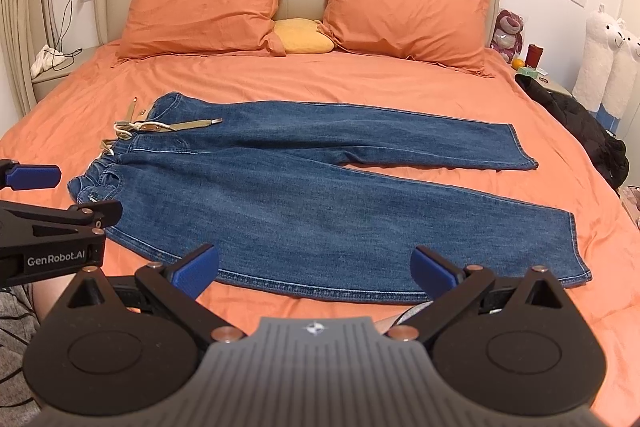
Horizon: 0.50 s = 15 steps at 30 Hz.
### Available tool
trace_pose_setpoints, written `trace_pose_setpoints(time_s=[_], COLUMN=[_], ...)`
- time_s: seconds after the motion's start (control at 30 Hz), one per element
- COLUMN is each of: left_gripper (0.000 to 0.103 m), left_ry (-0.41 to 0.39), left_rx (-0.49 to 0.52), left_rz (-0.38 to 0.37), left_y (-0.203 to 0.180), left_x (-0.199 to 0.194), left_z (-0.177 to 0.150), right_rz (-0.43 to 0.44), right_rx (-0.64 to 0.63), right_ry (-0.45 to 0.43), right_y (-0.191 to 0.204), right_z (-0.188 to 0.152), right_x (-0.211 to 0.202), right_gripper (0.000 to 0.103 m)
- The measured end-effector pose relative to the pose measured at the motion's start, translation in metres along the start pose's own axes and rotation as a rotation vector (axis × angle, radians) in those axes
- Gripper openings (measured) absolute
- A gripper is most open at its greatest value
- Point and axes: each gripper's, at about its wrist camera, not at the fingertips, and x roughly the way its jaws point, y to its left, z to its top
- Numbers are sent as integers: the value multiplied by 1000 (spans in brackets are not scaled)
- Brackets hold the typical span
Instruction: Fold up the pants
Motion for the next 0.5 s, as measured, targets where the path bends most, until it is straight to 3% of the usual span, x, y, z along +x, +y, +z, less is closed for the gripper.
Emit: trace_pose_setpoints(time_s=[0.5], left_gripper=[84], left_ry=[2], left_rx=[3], left_rz=[0], left_y=[-2], left_x=[-1], left_z=[-1], right_rz=[-6], right_rx=[2], right_ry=[0], right_y=[1], right_z=[-3], right_x=[-2], right_gripper=[98])
